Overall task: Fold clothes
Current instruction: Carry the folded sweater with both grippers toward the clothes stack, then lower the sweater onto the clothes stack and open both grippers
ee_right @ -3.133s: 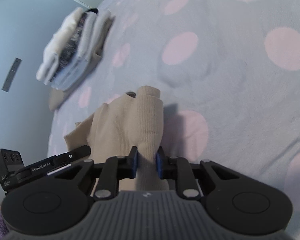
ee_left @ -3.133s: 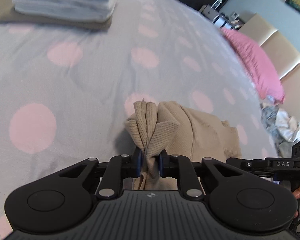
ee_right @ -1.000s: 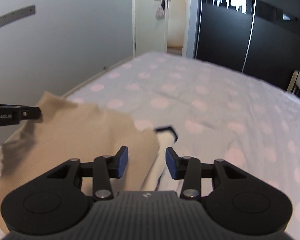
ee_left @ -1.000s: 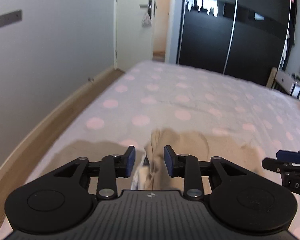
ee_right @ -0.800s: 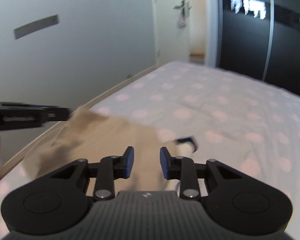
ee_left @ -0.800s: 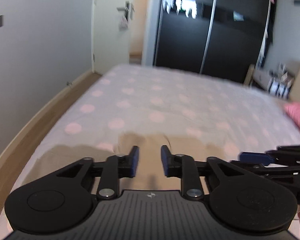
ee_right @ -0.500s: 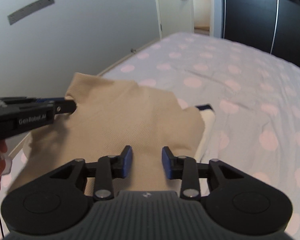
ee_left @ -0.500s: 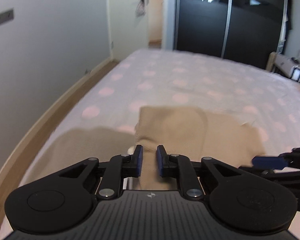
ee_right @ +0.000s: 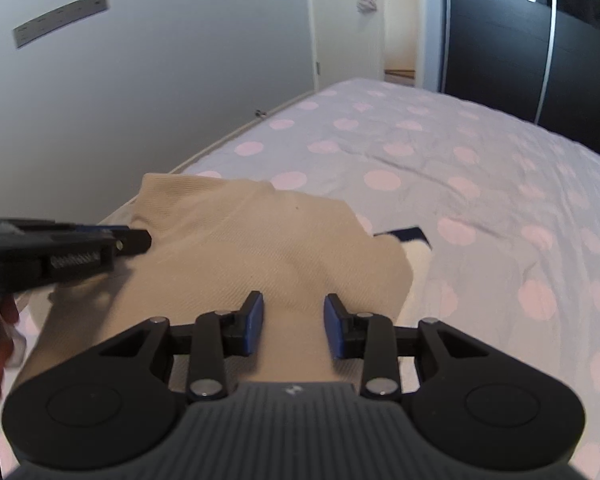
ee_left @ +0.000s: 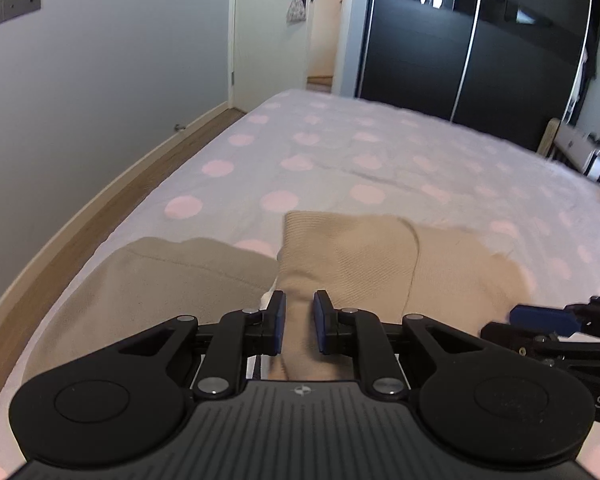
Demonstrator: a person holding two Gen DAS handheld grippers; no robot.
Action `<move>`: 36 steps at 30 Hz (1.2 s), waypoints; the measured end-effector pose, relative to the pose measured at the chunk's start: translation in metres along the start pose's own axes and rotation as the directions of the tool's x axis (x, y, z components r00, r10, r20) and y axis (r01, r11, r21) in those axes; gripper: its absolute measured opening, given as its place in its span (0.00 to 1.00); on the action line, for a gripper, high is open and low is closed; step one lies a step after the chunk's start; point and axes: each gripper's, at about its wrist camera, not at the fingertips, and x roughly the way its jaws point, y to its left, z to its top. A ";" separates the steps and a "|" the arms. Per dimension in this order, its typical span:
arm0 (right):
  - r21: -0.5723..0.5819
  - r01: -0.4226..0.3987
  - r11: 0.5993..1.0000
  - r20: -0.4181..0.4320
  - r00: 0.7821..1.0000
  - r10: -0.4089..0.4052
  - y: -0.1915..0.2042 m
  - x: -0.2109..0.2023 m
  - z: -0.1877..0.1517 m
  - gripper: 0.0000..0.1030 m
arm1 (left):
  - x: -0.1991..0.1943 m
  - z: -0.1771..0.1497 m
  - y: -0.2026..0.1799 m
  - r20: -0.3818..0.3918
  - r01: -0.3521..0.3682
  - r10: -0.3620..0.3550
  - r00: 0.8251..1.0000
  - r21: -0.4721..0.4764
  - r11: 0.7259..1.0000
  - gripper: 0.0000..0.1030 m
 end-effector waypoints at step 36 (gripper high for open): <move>-0.039 -0.040 0.998 -0.057 0.998 0.038 0.021 -0.110 -0.037 0.53 | -0.139 -0.046 -0.011 0.074 0.043 -0.042 0.996 -0.018 0.999 0.51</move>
